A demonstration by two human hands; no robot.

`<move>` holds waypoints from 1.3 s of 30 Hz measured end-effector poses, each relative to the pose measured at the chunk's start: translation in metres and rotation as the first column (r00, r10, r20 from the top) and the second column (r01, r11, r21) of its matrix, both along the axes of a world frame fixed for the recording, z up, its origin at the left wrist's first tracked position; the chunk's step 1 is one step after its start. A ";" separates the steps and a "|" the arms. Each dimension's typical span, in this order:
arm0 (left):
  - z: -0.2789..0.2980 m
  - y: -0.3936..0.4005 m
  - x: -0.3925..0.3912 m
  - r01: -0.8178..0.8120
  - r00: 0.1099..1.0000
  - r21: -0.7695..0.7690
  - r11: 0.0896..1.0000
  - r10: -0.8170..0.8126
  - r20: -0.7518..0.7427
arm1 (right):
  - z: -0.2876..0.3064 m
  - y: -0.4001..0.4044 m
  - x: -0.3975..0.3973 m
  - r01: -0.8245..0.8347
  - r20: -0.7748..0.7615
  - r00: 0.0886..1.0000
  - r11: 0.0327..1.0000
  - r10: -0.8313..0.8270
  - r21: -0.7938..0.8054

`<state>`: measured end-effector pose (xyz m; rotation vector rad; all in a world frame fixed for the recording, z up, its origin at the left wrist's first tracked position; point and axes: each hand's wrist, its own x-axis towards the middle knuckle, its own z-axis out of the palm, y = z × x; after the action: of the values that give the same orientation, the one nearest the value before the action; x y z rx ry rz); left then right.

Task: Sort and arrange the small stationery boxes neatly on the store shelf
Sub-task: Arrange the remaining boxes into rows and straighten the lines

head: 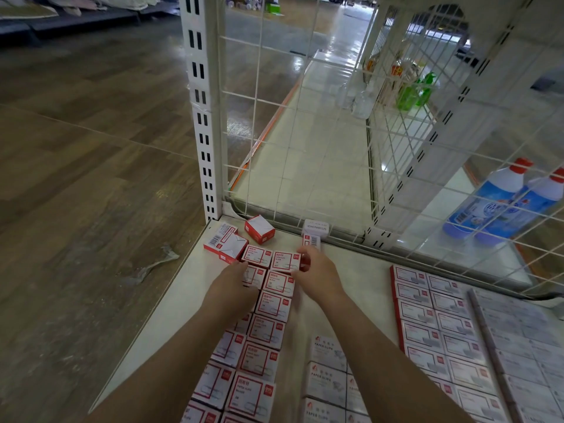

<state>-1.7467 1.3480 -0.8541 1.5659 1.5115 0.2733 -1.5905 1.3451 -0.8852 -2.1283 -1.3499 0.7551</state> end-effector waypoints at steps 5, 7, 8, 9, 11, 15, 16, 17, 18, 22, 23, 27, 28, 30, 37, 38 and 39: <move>-0.001 0.001 0.000 0.011 1.000 -0.008 1.000 -0.011 0.004 | 0.000 -0.001 -0.004 -0.051 0.093 0.994 0.998 0.055 -0.042; 0.000 0.001 0.000 0.014 1.000 -0.016 1.000 -0.013 0.013 | -0.001 0.000 -0.004 -0.066 0.110 0.991 0.996 0.072 -0.061; 0.001 0.001 0.000 0.016 1.000 -0.020 1.000 -0.015 0.017 | -0.001 0.000 -0.004 -0.076 0.122 0.989 0.995 0.084 -0.067; 0.001 0.001 0.000 0.018 1.000 -0.024 1.000 -0.018 0.022 | 0.000 0.000 -0.003 -0.083 0.134 0.987 0.994 0.093 -0.076; 0.001 0.000 0.000 0.023 0.999 -0.037 0.999 -0.022 0.031 | 0.001 0.000 -0.003 -0.099 0.173 0.979 0.992 0.112 -0.085; 0.003 -0.003 0.000 0.004 1.000 -0.024 1.000 -0.003 0.022 | 0.000 0.002 -0.008 -0.144 0.240 0.959 0.989 0.149 -0.039; 0.004 -0.004 -0.002 -0.006 1.000 -0.023 1.000 0.006 0.016 | 0.000 0.003 -0.010 -0.160 0.234 0.958 0.986 0.164 -0.039; 0.003 -0.004 -0.004 -0.016 1.000 -0.026 1.000 0.017 0.012 | 0.001 0.004 -0.013 -0.182 0.225 0.956 0.982 0.187 -0.046; 0.003 -0.004 -0.006 -0.026 1.000 -0.033 0.999 0.027 0.009 | 0.001 0.005 -0.016 -0.209 0.220 0.951 0.976 0.216 -0.054; 0.001 -0.003 -0.013 -0.005 1.000 -0.075 0.997 0.005 -0.001 | 0.001 0.009 -0.024 -0.283 0.204 0.934 0.956 0.292 -0.074; 0.001 -0.004 -0.013 0.007 1.000 -0.084 0.996 -0.007 0.005 | 0.001 0.009 -0.024 -0.285 0.202 0.934 0.956 0.294 -0.075; 0.001 -0.005 -0.010 0.051 0.999 -0.101 0.994 -0.050 0.016 | 0.003 0.011 -0.022 -0.291 0.200 0.932 0.953 0.302 -0.080; 0.001 -0.005 -0.010 0.054 0.998 -0.105 0.993 -0.053 0.016 | 0.004 0.010 -0.022 -0.297 0.201 0.930 0.951 0.309 -0.087; -0.001 -0.005 -0.011 0.044 0.999 -0.103 0.994 -0.043 0.015 | 0.005 0.009 -0.022 -0.300 0.204 0.928 0.950 0.311 -0.084; -0.003 0.001 -0.031 -0.023 0.992 0.060 0.998 0.030 -0.121 | 0.008 0.006 -0.025 -0.197 0.193 0.961 0.980 0.198 -0.022; -0.003 0.002 -0.037 -0.026 0.991 0.064 0.998 0.035 -0.133 | 0.010 0.007 -0.027 -0.195 0.192 0.962 0.981 0.195 -0.020; -0.005 0.002 -0.043 -0.025 0.989 0.061 0.998 0.034 -0.147 | 0.011 0.009 -0.030 -0.195 0.192 0.962 0.981 0.194 -0.015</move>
<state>-1.7901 1.3502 -0.8587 1.6422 1.6555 0.2244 -1.6209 1.3542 -0.8743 -2.1319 -1.6806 0.6317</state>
